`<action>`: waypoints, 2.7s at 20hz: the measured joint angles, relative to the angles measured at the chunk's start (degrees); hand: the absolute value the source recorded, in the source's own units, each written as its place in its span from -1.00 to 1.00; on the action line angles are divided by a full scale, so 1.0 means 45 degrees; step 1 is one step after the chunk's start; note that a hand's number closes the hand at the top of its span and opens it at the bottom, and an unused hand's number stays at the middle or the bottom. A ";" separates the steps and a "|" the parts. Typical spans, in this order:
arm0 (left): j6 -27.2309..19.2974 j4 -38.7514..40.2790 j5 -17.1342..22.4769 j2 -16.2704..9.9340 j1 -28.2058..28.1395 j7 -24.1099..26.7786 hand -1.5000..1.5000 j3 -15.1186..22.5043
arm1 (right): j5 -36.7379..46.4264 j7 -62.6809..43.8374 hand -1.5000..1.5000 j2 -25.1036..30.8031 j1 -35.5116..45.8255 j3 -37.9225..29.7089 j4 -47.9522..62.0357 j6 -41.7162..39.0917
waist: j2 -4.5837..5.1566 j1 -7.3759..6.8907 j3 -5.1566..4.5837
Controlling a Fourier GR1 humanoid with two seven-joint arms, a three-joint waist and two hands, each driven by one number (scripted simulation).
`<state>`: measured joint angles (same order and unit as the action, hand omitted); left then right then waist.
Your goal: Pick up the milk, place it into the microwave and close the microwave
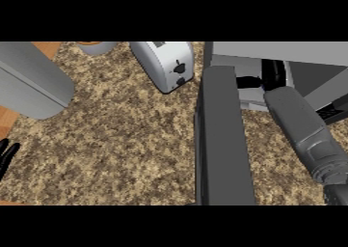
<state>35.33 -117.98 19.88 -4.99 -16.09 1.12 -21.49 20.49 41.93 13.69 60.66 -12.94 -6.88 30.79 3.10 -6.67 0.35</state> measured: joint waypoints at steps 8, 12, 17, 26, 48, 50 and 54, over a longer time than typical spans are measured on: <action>0.0216 -0.0034 -0.0433 0.0408 0.0196 -0.0006 -1.00 0.0946 | -0.1245 0.1219 -1.00 -0.0284 -0.0685 -0.1125 -0.0032 -0.2558 | -0.0205 0.0445 -0.0018; 0.0154 0.0040 -0.0725 0.0649 0.0402 -0.0225 1.00 0.1507 | -0.1751 0.1664 -1.00 -0.0411 -0.1228 -0.1563 0.0033 -0.3758 | -0.0299 0.0681 -0.0027; 0.0082 0.0068 -0.1061 0.0900 0.0618 -0.0521 1.00 0.2227 | -0.2184 0.2353 -1.00 -0.0730 -0.2114 -0.1827 -0.0002 -0.5558 | -0.0446 0.0973 -0.0041; -0.1174 -0.0041 -0.1908 0.1082 0.0697 -0.1128 1.00 0.4508 | -0.2544 0.2990 -1.00 -0.1065 -0.4136 -0.1626 -0.0880 -0.7333 | -0.0655 0.1381 -0.0069; -0.4456 0.5375 -0.5717 0.1102 0.5214 0.0044 1.00 0.9836 | -0.3633 0.2215 -1.00 -0.0641 -1.2312 -0.0011 -0.9249 -0.9679 | -0.0757 0.1979 -0.0109; -0.4897 0.6457 -0.6022 0.1095 0.5552 0.0580 1.00 1.0308 | -0.3822 0.2077 -1.00 -0.0413 -1.3042 0.0067 -1.0237 -0.9930 | -0.0746 0.2010 -0.0112; -0.6373 0.9067 -0.6177 0.1073 0.6639 0.1789 1.00 1.1233 | -0.3985 0.1843 -1.00 -0.0040 -1.4081 0.0309 -1.1992 -1.0207 | -0.0708 0.2059 -0.0111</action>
<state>6.65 -77.17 -7.91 -0.16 13.78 9.17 29.06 2.56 50.22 13.51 -2.71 -11.55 -60.84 -15.15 -0.09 2.60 -0.15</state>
